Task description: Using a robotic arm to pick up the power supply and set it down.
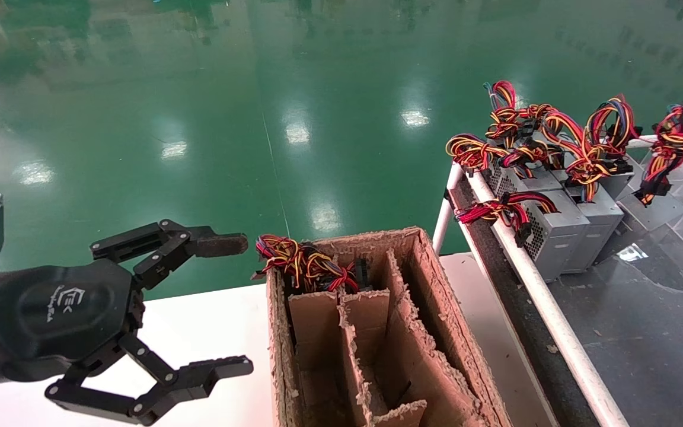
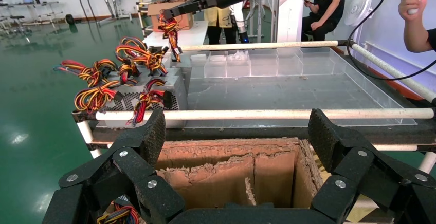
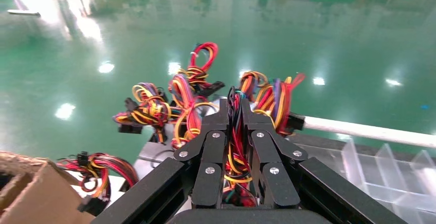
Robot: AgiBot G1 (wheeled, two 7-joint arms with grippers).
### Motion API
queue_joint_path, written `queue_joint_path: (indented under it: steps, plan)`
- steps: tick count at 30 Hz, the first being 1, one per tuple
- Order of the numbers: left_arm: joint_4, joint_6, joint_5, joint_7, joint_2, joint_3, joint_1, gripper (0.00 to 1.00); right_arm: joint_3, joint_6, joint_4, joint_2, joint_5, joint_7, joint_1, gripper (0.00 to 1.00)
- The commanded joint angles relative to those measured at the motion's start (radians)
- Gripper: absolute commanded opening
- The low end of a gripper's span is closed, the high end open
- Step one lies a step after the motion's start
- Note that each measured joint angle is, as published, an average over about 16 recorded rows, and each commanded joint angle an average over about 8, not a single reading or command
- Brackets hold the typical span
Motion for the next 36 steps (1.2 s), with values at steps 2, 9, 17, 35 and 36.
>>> queue_joint_path:
  steps: [2, 9, 17, 35, 36]
  plan:
    - [0.000, 0.000, 0.000, 0.000, 0.000, 0.000, 0.000, 1.00, 0.004, -0.006, 0.001, -0.010, 0.005, 0.004, -0.010, 0.05]
    - [0.000, 0.000, 0.000, 0.000, 0.000, 0.000, 0.000, 1.00, 0.009, 0.018, -0.001, -0.028, 0.013, 0.010, -0.034, 0.89]
    - [0.000, 0.000, 0.000, 0.000, 0.000, 0.000, 0.000, 1.00, 0.013, 0.027, 0.007, -0.031, 0.018, 0.017, -0.050, 1.00]
    - [0.000, 0.000, 0.000, 0.000, 0.000, 0.000, 0.000, 1.00, 0.018, 0.043, 0.031, -0.012, 0.025, -0.008, -0.057, 1.00]
    - [0.000, 0.000, 0.000, 0.000, 0.000, 0.000, 0.000, 1.00, 0.019, 0.046, 0.033, -0.012, 0.026, -0.014, -0.057, 1.00]
